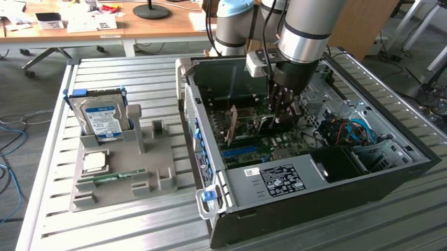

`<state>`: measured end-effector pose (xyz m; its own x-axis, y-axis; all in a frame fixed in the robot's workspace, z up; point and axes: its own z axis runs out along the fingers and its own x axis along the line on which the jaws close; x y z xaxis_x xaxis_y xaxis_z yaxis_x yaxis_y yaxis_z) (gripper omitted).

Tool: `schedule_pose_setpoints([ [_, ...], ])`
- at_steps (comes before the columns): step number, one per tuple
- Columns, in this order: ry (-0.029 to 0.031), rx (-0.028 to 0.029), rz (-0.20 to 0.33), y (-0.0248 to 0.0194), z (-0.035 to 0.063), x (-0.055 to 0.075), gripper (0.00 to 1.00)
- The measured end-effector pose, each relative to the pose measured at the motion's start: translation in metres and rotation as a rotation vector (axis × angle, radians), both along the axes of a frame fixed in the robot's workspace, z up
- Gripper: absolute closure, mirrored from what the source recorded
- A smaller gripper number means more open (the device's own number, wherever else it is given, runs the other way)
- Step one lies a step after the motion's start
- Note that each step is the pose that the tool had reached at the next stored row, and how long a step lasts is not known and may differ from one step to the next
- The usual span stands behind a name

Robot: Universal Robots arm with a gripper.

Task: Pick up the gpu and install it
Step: 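Insert the gpu into the slot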

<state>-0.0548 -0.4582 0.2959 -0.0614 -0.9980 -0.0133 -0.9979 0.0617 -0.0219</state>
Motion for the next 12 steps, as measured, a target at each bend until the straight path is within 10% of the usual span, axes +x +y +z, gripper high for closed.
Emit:
schedule_pose_setpoints([
  [12,-0.0002,0.0000,0.000,0.0000,0.0000,-0.0091,0.73],
])
